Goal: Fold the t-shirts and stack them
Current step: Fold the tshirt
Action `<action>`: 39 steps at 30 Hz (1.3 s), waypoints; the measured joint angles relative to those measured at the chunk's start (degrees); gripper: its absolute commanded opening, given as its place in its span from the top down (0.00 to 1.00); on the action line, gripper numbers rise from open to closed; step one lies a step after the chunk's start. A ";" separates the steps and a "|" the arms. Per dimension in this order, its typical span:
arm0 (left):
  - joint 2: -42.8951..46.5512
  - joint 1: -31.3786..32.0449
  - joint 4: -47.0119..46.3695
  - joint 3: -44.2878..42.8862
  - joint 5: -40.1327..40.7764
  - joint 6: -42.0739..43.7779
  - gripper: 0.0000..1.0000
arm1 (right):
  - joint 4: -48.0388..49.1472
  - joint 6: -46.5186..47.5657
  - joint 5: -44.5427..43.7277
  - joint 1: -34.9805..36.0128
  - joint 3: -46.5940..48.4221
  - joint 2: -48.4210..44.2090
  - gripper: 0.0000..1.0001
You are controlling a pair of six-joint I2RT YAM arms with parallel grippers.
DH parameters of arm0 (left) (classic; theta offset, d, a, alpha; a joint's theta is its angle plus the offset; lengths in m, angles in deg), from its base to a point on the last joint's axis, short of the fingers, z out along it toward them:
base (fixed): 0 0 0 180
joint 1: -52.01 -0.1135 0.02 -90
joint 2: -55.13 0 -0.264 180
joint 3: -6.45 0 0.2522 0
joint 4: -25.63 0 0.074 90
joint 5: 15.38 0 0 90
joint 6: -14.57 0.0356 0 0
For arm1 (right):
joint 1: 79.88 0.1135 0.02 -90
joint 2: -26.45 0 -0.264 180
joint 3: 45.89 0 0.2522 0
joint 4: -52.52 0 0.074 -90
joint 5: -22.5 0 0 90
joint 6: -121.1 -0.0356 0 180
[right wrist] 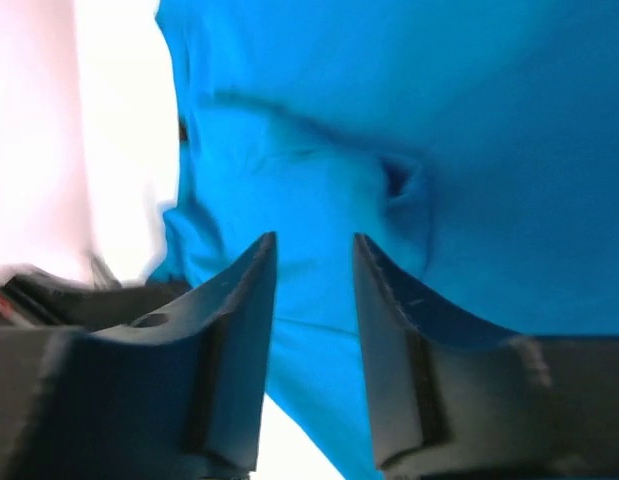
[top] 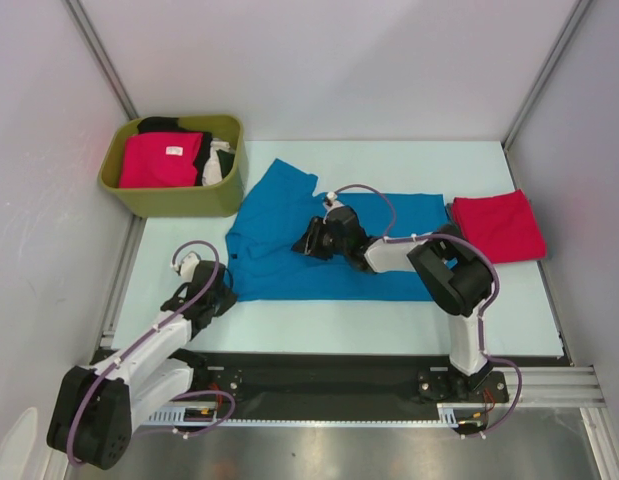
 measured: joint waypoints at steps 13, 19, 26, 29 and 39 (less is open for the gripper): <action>0.00 -0.07 0.00 0.00 -0.02 0.11 0.99 | -12.68 16.13 -2.16 7.34 12.83 2.82 0.86; 0.00 -0.11 0.00 0.00 -0.07 0.50 0.99 | -13.18 16.22 -0.74 7.13 15.67 7.93 0.87; 0.00 -0.22 0.02 0.00 -0.15 0.52 1.00 | -10.99 14.71 2.29 7.06 16.85 10.95 0.87; 0.00 -0.22 0.02 0.00 -0.20 0.52 0.99 | -10.99 13.90 2.34 7.06 18.23 11.85 0.87; 0.28 -0.22 0.02 0.00 -0.15 0.57 0.99 | -10.67 8.26 1.84 4.35 22.91 15.52 0.85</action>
